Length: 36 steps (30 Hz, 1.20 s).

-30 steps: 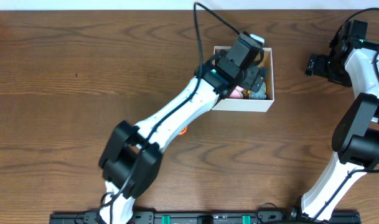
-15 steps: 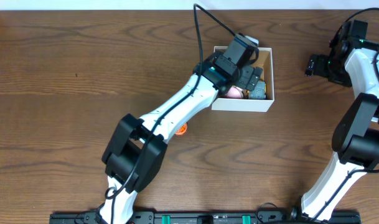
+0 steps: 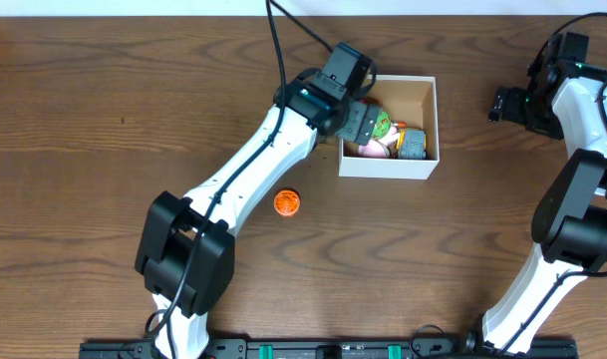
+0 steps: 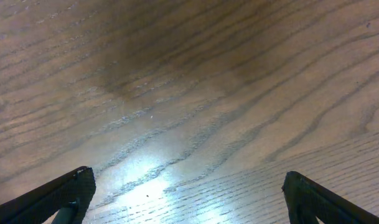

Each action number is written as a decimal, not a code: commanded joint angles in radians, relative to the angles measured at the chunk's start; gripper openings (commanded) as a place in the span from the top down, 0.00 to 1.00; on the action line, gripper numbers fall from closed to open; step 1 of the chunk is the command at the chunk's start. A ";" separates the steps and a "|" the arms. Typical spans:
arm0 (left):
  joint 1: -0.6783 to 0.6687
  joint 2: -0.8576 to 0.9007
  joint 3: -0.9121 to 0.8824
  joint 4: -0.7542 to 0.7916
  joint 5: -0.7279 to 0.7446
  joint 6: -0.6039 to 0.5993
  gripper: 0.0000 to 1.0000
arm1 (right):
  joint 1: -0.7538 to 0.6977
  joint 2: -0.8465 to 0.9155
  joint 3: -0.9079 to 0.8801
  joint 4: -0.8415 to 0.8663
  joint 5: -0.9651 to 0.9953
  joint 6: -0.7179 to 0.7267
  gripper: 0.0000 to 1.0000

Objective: Pack container
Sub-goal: 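Lift the green ball and carry it right over the box, then lower the green ball into the box and open the left gripper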

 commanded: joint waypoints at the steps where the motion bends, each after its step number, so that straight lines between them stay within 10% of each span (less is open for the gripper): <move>1: -0.005 -0.004 0.005 -0.014 -0.004 0.017 0.26 | -0.004 0.002 -0.005 0.000 0.000 0.016 0.01; 6: -0.006 -0.004 0.005 -0.006 -0.004 0.017 0.73 | -0.004 0.002 -0.005 0.000 0.000 0.016 0.01; 12: -0.027 -0.004 0.005 0.005 0.002 0.017 0.89 | -0.004 0.002 -0.005 0.000 0.000 0.016 0.01; 36: -0.090 0.039 -0.006 0.063 0.052 -0.002 0.94 | -0.004 0.002 -0.005 0.000 0.000 0.016 0.01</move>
